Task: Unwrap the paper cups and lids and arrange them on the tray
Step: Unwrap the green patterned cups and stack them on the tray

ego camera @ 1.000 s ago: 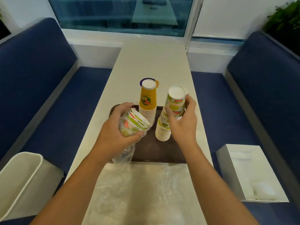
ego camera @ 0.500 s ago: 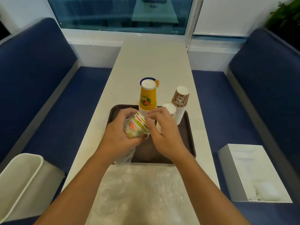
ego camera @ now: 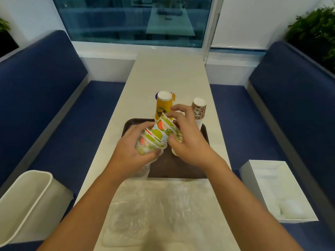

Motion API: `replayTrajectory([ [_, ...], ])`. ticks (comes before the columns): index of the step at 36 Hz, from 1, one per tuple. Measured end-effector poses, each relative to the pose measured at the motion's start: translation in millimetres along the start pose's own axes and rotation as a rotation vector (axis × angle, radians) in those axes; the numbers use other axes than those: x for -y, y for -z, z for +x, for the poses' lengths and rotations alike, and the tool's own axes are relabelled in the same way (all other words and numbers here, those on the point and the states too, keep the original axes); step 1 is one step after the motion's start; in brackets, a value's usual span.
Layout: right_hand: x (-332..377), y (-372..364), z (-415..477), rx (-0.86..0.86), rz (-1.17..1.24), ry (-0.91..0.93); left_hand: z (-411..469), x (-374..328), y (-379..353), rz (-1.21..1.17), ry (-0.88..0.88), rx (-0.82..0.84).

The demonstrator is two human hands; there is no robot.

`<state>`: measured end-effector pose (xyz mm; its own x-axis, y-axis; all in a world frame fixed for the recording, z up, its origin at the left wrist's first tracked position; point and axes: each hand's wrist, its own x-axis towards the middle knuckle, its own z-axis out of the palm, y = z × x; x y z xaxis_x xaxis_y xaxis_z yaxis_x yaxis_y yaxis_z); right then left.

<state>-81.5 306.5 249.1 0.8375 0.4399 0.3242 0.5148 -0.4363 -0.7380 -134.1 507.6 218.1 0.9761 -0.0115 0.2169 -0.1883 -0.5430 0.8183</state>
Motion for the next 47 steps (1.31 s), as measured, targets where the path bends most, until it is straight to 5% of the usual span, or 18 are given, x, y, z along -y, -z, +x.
replayTrajectory([
  [5,-8.3,14.3,4.2,0.268,-0.363,0.126,-1.0,-1.5,1.2,-0.005,-0.021,0.031],
  [9,-27.8,20.5,11.2,0.041,-0.551,0.242,0.9,-3.6,0.3,-0.032,-0.013,0.019],
  [15,-52.9,5.4,17.9,-0.424,-0.128,-0.253,9.9,-2.2,-2.0,-0.14,0.101,-0.041],
  [19,-85.7,-25.0,19.1,-0.387,-0.012,-0.536,16.7,3.9,-8.1,-0.167,0.154,-0.036],
  [24,-115.2,-52.6,8.7,-0.305,0.043,-0.62,25.5,9.1,-13.7,-0.139,0.168,-0.001],
  [32,-72.2,-38.1,5.3,-0.529,-0.174,-0.405,31.2,13.7,-12.8,-0.037,0.201,0.007],
  [39,-11.6,-28.3,14.3,-0.018,0.083,-0.122,30.0,5.8,-12.7,-0.079,0.165,0.014],
  [43,-1.6,-28.6,13.0,0.003,0.083,-0.132,23.7,2.7,-7.8,-0.064,0.144,0.012],
  [47,0.1,-21.6,13.9,-0.183,0.101,-0.224,14.6,1.4,-3.5,-0.065,0.098,0.006],
])
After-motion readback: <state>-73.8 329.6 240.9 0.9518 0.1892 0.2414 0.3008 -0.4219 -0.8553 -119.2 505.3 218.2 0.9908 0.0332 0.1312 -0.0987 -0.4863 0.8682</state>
